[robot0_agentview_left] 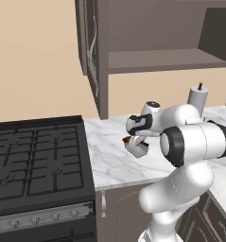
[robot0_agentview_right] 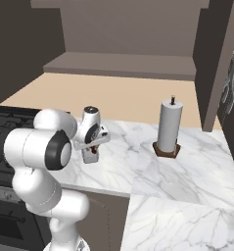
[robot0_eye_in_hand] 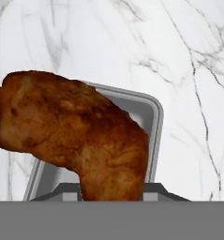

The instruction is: Retrieve the tupperware from the cabinet, then place the raw meat into the tupperware to avoid contamination.

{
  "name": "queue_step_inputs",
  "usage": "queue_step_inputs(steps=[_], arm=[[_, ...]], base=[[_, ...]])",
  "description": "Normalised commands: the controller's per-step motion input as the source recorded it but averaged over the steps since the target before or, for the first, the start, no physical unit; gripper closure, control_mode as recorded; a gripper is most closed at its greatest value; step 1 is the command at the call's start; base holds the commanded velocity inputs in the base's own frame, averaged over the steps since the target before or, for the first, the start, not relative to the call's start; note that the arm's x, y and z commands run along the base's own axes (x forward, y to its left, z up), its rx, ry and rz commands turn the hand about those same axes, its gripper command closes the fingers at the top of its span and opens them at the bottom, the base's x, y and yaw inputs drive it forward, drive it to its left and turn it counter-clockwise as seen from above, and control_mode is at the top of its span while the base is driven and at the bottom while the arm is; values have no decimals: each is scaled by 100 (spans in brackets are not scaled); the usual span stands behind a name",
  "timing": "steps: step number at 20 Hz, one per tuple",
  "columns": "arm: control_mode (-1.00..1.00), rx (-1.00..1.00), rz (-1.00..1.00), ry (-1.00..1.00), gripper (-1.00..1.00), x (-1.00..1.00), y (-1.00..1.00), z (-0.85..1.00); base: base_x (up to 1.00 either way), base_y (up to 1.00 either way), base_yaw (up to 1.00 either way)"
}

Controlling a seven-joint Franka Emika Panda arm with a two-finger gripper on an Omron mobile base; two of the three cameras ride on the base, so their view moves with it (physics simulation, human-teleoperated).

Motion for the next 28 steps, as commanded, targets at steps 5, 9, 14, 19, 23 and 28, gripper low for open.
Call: queue_step_inputs(steps=[5,9,14,19,23,28], arm=[[-100,0,0,0,-100,0,0,0],[-100,0,0,0,-100,2,0,3],[-100,4,-3,-1,-100,0,0,24],[-100,5,-3,-2,-100,0,-1,30],[-100,6,-4,-1,-100,-6,0,38],[-100,9,-5,0,-100,-61,-16,31]], base=[[0,0,0],[0,0,0],[0,0,0],[0,0,0],[0,0,0],[0,0,0]])
